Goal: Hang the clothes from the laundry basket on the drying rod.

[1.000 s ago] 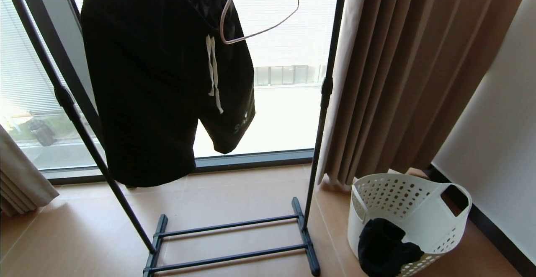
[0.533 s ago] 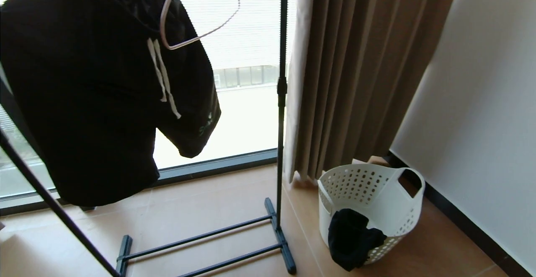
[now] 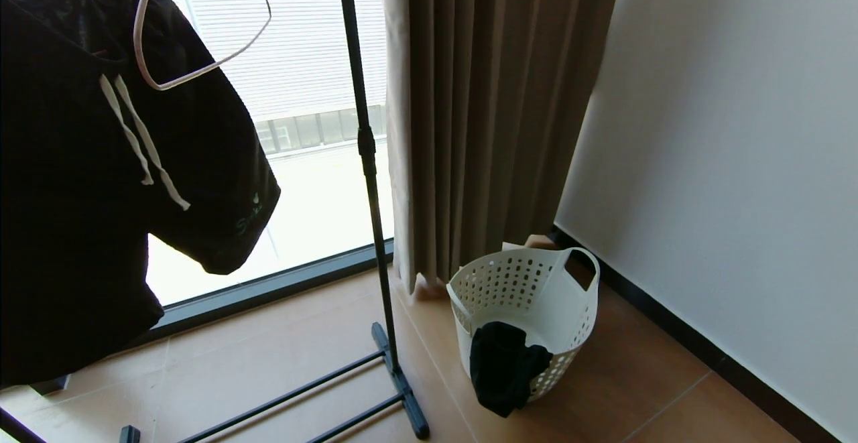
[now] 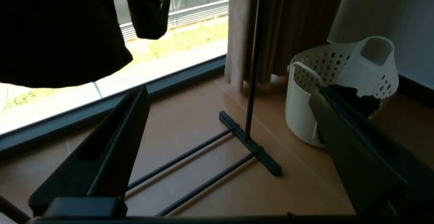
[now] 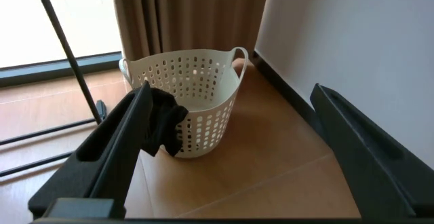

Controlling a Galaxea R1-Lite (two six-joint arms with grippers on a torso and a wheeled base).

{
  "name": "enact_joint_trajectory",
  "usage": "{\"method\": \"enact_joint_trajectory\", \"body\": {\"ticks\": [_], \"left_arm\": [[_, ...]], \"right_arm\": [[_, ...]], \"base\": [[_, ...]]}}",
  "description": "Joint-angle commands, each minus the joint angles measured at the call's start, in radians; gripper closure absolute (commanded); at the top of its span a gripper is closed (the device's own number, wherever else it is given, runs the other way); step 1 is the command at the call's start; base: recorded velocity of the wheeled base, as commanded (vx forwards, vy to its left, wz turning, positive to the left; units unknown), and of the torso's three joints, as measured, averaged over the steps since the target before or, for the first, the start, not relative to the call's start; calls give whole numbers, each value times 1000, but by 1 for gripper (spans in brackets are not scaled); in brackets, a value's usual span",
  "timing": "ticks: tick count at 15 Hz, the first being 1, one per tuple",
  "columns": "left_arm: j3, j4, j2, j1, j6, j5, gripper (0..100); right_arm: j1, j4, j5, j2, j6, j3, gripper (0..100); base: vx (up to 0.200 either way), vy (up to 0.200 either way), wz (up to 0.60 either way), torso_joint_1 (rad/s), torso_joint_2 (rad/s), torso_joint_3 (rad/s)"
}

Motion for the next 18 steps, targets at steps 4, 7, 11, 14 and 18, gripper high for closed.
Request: {"method": "enact_joint_trajectory", "body": {"ticks": [4, 7, 11, 14, 18], "left_arm": [[0, 0, 1, -1, -3, -2, 0], [0, 0, 2, -1, 0, -39, 0], [0, 0, 2, -1, 2, -44, 0], [0, 1, 2, -1, 0, -44, 0], [0, 1, 2, -1, 0, -44, 0]], "right_arm": [[0, 0, 0, -1, 0, 0, 0], [0, 0, 0, -1, 0, 0, 0], [0, 0, 0, -1, 0, 0, 0], [0, 0, 0, -1, 3, 0, 0], [0, 0, 0, -1, 6, 0, 0]], "base": [[0, 0, 0, 0, 0, 0], [0, 0, 0, 0, 0, 0], [0, 0, 0, -1, 4, -91], [0, 0, 0, -1, 5, -186], [0, 0, 0, 4, 7, -194]]}}
